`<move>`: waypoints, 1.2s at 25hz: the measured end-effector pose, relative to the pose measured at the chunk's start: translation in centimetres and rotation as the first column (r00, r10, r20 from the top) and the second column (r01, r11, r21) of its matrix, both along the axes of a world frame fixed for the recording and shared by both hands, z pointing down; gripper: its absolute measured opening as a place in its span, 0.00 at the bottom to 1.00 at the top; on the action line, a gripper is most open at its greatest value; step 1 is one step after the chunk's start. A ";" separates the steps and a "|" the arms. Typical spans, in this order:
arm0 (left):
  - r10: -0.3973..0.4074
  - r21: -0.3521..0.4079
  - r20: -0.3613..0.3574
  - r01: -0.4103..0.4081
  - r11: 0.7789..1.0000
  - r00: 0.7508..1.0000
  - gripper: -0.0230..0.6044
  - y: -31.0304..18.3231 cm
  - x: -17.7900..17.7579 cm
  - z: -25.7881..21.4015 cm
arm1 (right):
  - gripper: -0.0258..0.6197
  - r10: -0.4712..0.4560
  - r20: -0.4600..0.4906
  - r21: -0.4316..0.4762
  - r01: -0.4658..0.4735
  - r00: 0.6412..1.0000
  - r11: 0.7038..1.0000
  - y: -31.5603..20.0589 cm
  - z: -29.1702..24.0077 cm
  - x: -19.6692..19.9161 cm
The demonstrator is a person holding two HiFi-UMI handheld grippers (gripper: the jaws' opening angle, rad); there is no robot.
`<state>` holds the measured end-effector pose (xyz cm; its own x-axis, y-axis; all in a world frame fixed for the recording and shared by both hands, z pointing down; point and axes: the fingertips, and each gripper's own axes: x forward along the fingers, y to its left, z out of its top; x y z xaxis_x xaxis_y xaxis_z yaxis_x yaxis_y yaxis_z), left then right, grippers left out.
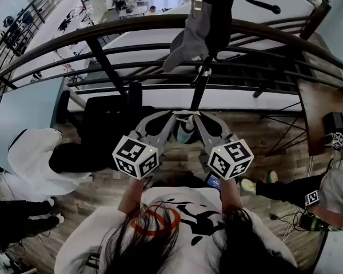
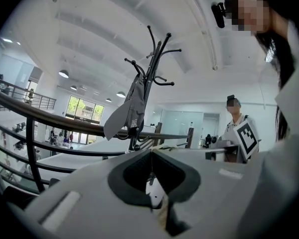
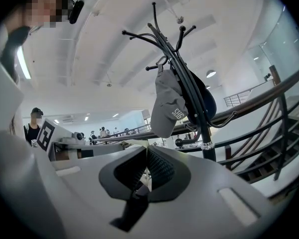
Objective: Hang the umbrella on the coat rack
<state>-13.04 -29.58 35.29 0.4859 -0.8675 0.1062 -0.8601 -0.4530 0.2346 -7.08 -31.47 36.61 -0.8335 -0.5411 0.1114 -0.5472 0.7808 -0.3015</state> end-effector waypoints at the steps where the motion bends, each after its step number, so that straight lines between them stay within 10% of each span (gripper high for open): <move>1: -0.005 0.001 0.002 0.004 1.000 1.000 0.04 -0.2 0.1 0.0 | 0.07 -0.007 0.002 0.002 0.007 1.000 1.000 -0.2 0.0 0.0; 16: -0.048 0.016 0.003 0.048 0.999 0.999 0.04 -4.2 2.2 -0.7 | 0.07 -0.117 -0.073 0.069 0.122 0.990 0.990 -3.8 -0.4 1.6; 30: 0.078 -0.010 0.022 -0.078 0.997 0.997 0.04 -8.9 0.8 -0.4 | 0.07 0.035 -0.070 0.038 -0.033 0.997 0.999 -8.7 0.1 0.4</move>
